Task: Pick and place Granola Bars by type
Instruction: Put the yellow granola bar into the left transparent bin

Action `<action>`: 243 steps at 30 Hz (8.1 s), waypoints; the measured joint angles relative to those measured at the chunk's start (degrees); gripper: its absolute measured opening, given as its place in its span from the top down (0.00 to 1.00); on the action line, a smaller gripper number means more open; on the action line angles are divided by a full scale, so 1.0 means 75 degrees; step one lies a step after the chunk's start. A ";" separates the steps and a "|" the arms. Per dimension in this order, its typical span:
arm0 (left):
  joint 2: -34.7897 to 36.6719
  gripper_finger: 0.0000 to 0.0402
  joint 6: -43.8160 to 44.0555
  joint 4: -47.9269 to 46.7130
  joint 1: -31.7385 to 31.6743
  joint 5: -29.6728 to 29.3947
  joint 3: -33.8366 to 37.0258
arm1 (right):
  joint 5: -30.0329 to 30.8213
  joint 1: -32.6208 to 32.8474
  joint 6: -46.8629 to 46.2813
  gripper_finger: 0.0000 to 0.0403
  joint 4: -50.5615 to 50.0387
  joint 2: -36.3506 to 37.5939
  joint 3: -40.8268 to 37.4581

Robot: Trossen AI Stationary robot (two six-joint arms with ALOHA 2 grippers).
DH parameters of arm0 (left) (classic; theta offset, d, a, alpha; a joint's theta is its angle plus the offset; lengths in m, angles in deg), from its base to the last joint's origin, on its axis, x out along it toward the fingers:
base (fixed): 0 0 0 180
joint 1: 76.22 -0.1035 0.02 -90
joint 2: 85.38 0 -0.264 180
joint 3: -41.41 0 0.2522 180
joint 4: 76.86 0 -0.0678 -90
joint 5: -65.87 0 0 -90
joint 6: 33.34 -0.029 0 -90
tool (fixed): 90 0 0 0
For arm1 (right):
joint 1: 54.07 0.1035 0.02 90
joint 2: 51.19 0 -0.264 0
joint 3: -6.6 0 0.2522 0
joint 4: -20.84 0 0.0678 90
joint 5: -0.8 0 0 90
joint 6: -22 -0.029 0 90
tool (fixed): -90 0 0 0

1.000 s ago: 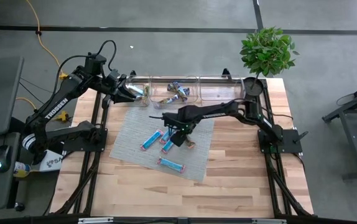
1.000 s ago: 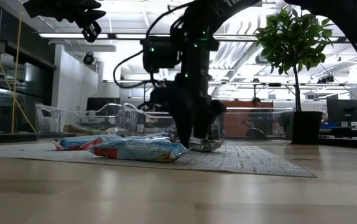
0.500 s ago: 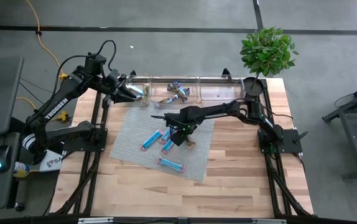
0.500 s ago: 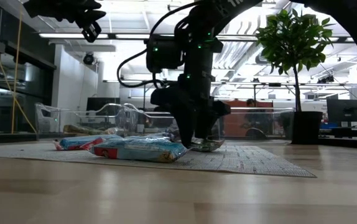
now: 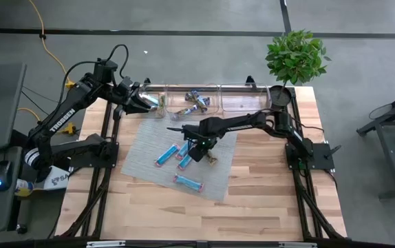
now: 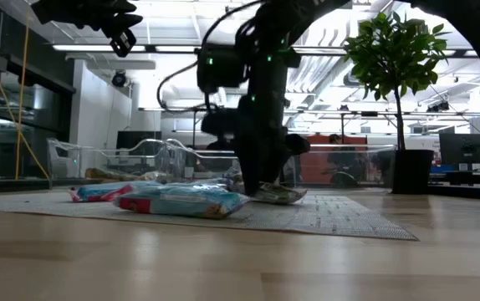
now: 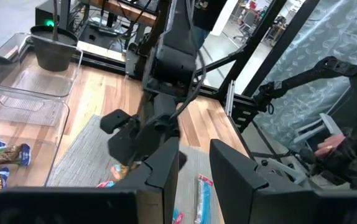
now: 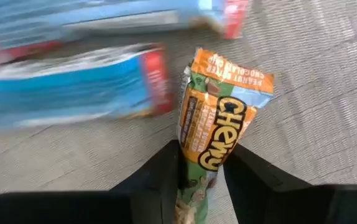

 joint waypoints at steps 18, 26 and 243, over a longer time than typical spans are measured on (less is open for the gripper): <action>0.0000 0.78 0.0000 0.0000 0.0002 0.0003 0.0000 | 0.0068 -0.0055 0.0145 0.73 0.0128 0.0731 0.0015; 0.0000 0.78 0.0000 -0.0001 0.0002 0.0005 0.0000 | 0.0154 0.0016 0.0521 0.72 0.0508 0.0721 -0.0103; -0.1769 0.90 0.3797 0.6046 0.2153 -0.1863 -0.0003 | -0.1597 -0.1255 0.2270 0.83 0.7881 0.2927 -0.0912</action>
